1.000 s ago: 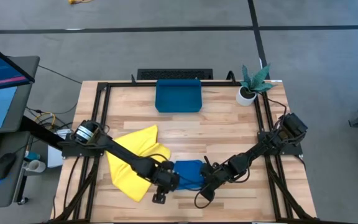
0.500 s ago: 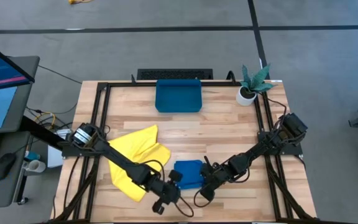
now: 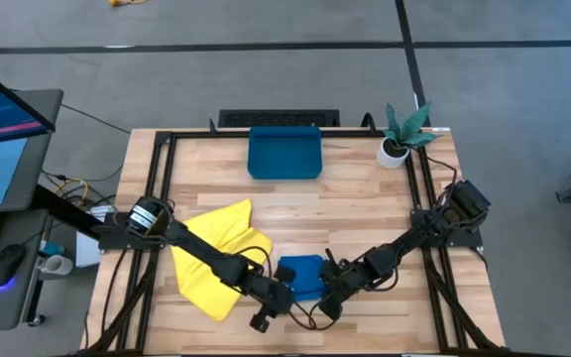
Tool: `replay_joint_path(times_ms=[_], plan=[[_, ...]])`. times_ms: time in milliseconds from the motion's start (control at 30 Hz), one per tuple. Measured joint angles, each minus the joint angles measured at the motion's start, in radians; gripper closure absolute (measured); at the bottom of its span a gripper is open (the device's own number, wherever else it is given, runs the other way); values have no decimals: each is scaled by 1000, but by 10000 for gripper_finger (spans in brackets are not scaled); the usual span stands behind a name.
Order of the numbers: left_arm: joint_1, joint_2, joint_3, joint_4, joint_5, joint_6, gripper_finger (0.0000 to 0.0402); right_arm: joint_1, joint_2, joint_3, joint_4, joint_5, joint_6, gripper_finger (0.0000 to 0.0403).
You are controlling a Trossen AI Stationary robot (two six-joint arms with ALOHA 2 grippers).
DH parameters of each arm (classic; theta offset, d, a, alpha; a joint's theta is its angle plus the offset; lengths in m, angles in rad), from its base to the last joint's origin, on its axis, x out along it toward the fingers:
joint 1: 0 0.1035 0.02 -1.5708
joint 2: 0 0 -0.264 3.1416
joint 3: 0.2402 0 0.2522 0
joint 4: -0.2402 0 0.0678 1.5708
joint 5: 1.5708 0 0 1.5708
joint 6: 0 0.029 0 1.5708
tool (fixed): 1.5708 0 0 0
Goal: Roll microfiber towels into tight, uniform cylinder then place into a basket
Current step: Roll the blue microfiber cloth
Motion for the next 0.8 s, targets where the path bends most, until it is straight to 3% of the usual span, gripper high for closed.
replay_joint_path(times_ms=[333,567,800], plan=[[0,-6,-1,1,-49,6,316,0,0,0,-3,-1,0,385],[22,-6,0,-23,-172,23,316,-5,0,0,-3,-2,0,391],[60,-6,0,-48,-182,-26,316,-8,0,0,-4,-3,-1,389]])
